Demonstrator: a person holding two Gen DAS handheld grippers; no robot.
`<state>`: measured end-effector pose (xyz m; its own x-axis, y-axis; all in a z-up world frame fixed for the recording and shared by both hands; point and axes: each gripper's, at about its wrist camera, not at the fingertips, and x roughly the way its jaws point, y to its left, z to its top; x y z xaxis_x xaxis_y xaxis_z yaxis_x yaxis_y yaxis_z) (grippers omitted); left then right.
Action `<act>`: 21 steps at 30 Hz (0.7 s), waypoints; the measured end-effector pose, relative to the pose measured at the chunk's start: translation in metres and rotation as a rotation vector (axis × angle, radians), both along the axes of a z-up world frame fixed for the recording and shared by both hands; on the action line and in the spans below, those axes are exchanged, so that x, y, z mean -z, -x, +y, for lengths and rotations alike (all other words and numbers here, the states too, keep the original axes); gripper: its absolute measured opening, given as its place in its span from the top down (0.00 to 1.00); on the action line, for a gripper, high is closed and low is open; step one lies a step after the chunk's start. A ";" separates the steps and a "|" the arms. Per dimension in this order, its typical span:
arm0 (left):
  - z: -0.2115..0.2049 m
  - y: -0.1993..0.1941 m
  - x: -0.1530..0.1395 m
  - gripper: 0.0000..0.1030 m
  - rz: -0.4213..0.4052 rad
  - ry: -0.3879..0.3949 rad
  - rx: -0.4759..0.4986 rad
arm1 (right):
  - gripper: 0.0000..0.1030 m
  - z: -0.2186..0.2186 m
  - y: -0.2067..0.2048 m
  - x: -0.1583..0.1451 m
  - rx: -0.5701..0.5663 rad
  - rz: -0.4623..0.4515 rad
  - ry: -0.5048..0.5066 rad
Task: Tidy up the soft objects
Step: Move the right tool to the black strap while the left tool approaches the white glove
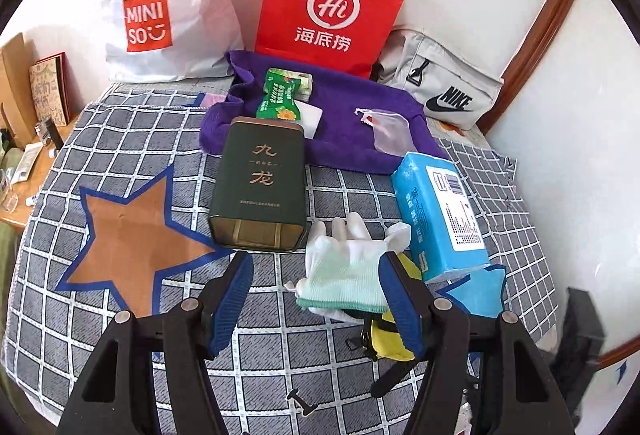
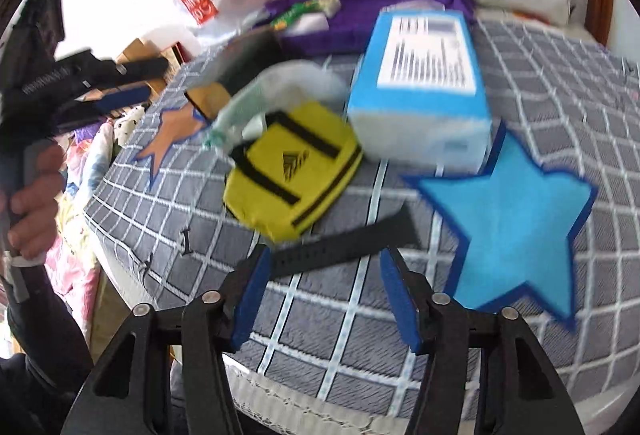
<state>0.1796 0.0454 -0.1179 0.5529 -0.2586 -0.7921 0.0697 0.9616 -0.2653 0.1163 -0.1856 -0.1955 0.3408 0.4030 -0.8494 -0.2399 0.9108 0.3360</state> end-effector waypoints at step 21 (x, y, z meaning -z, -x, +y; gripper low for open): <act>0.042 0.007 0.024 0.39 0.037 0.125 -0.023 | 0.24 0.064 -0.005 0.022 0.069 -0.059 0.285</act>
